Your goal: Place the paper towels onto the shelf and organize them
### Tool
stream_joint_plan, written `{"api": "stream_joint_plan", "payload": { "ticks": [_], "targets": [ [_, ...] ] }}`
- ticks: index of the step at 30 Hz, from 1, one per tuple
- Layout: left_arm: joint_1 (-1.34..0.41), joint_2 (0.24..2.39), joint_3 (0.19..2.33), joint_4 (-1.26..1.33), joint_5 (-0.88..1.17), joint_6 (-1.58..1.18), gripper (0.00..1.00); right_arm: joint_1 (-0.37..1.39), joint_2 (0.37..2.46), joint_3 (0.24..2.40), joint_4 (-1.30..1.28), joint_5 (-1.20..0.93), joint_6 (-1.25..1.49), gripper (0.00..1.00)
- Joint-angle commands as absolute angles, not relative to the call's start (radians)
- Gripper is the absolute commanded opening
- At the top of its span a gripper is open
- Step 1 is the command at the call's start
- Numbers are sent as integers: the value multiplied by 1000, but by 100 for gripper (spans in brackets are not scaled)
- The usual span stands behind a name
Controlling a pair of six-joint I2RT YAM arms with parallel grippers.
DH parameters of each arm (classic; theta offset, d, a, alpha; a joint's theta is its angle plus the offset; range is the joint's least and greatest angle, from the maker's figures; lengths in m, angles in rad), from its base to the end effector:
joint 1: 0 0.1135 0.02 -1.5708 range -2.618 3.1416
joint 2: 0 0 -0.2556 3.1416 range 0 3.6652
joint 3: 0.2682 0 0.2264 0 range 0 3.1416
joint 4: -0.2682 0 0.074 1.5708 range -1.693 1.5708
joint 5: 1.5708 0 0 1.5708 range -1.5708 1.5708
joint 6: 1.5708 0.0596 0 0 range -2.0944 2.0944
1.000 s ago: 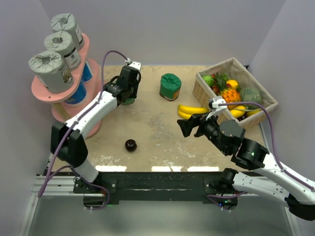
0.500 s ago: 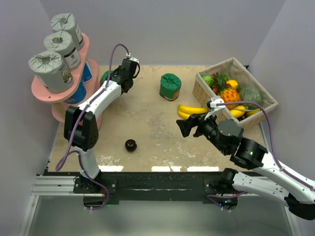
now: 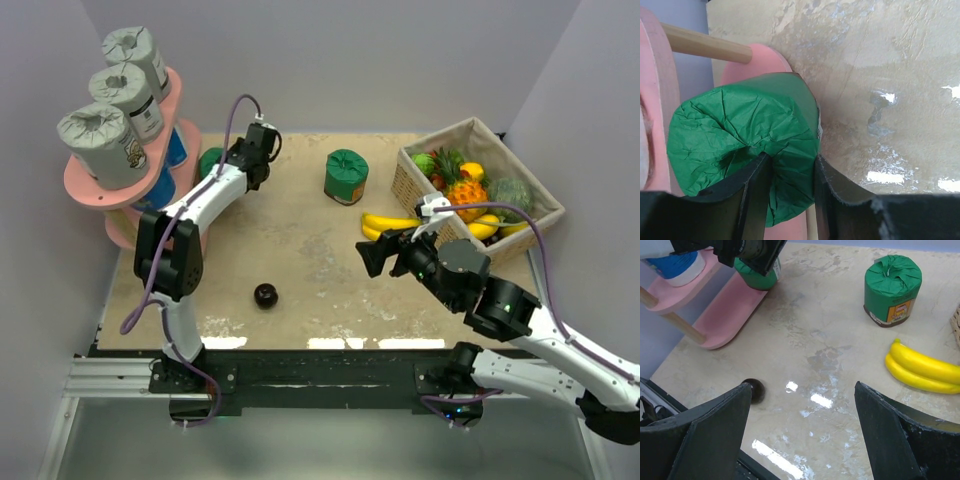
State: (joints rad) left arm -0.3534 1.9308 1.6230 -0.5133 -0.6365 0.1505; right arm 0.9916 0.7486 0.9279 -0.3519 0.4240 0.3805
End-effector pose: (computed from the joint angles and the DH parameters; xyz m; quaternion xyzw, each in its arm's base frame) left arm 0.4057 -0.1119 0.2545 0.1094 0.8845 0.2545 0.3754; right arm 0.1099 0.1232 0.3634 -0.0960 0.7544 0.2739 0.5888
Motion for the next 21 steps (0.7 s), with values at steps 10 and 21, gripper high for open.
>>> {"api": "stream_joint_plan", "payload": {
  "ticks": [10, 21],
  "targets": [
    [-339, 1960, 1577, -453, -801, 201, 43, 989, 696, 963, -382, 446, 370, 88],
    [-331, 1974, 1568, -456, -940, 222, 47, 989, 680, 957, -399, 463, 370, 88]
  ]
}}
